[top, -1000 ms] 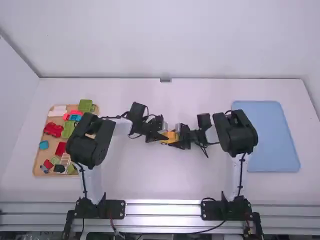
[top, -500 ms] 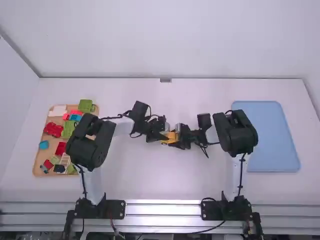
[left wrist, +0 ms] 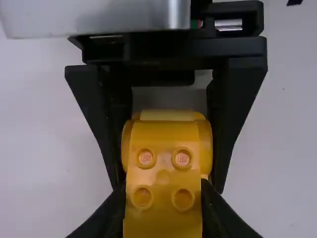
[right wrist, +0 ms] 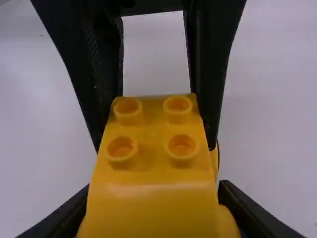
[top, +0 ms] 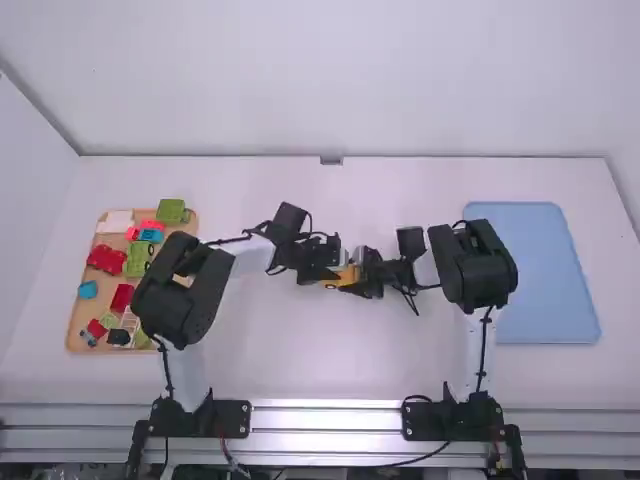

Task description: Assemble lego blocks to make yellow taxi

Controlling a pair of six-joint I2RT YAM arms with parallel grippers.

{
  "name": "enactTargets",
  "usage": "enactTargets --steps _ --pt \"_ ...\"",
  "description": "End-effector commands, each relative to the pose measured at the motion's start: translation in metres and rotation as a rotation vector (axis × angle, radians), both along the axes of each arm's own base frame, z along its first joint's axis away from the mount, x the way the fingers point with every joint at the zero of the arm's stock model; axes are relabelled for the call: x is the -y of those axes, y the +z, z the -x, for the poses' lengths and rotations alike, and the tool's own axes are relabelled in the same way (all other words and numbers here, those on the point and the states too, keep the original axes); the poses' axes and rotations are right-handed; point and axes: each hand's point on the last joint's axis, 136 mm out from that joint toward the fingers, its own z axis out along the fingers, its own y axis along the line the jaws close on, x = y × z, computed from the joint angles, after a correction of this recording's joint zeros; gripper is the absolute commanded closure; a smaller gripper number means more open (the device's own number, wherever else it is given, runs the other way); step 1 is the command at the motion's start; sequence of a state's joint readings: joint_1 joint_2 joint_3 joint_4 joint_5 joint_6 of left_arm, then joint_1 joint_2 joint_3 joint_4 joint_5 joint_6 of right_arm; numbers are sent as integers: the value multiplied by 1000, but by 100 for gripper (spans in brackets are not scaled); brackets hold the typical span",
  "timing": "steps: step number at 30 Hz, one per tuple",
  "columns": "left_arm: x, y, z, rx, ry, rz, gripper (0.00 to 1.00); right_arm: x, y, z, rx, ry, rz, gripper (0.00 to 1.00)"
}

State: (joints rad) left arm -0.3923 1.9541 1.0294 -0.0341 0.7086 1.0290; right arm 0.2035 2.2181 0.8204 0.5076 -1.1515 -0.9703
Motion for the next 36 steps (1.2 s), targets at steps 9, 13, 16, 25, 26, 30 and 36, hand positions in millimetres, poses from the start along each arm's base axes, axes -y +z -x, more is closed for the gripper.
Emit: enactTargets --steps 9,13,16,25,26,30,36 --pt "4 -35 17 -41 -21 -108 90 -7 -9 7 -9 15 22 39" --pt "8 -25 15 -48 -36 -49 75 -7 -9 7 -9 15 22 39" --pt "9 -20 14 -53 -48 -13 70 -7 -9 7 -9 15 22 39" --pt "2 -20 8 -54 -25 -11 64 -7 -9 6 -12 13 22 41" --pt "2 -20 8 -53 -24 -11 64 -7 -9 6 -12 12 22 41" --pt "4 -17 9 -59 -34 13 60 -7 -9 6 -13 13 22 41" --pt "1 -13 5 -59 -28 37 60 -7 -9 6 -13 13 22 44"
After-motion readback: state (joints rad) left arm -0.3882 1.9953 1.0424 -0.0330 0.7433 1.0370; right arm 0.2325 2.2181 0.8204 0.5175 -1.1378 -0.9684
